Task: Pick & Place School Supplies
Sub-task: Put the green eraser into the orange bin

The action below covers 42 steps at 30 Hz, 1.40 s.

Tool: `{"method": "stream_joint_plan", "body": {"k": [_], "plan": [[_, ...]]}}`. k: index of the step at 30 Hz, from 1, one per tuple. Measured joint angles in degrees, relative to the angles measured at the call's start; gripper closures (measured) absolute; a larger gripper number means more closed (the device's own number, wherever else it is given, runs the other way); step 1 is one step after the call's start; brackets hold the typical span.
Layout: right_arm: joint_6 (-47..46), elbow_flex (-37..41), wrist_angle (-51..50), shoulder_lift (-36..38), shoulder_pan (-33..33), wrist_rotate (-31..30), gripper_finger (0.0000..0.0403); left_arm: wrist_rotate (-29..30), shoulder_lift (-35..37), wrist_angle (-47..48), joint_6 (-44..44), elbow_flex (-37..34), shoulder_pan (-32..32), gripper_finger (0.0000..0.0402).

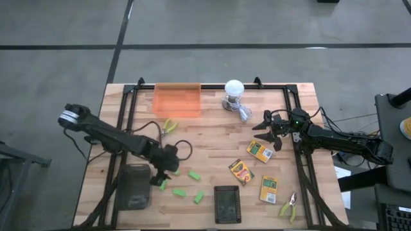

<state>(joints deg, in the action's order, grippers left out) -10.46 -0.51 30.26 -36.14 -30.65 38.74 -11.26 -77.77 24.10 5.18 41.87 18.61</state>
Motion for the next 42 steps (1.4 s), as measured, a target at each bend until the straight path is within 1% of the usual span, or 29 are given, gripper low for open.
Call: {"method": "stream_joint_plan", "body": {"k": [2,5,12,17,20,26,32,37,42], "plan": [[0.0,0.0,0.0,0.0,0.0,0.0,0.0225,-1.9,-1.9,0.0,-0.6,0.2,-0.2,0.0168],[0.0,0.0,0.0,0.0,0.0,0.0,0.0225,-3.2,-3.9,0.0,-1.3,0.1,-0.2,0.0168],[0.0,0.0,0.0,0.0,0.0,0.0,0.0225,-2.1,-6.6,0.0,-2.5,0.8,-1.0,0.0168],[0.0,0.0,0.0,0.0,0.0,0.0,0.0225,-2.1,-6.0,0.2,-2.3,1.9,-1.0,0.0168],[0.0,0.0,0.0,0.0,0.0,0.0,0.0225,-0.9,-5.1,-0.1,-2.4,2.2,-1.0,0.0168],[0.0,0.0,0.0,0.0,0.0,0.0,0.0225,4.5,-5.1,-0.1,-1.0,1.9,-1.0,0.0168],[0.0,0.0,0.0,0.0,0.0,0.0,0.0225,7.6,-5.1,-0.1,-2.3,1.9,-1.0,0.0168],[0.0,0.0,0.0,0.0,0.0,0.0,0.0225,8.1,-5.1,-0.6,-1.8,0.5,-1.1,0.0168],[0.0,0.0,0.0,0.0,0.0,0.0,0.0225,7.7,-5.2,-2.7,-0.4,-2.5,-1.1,0.0168]]}}
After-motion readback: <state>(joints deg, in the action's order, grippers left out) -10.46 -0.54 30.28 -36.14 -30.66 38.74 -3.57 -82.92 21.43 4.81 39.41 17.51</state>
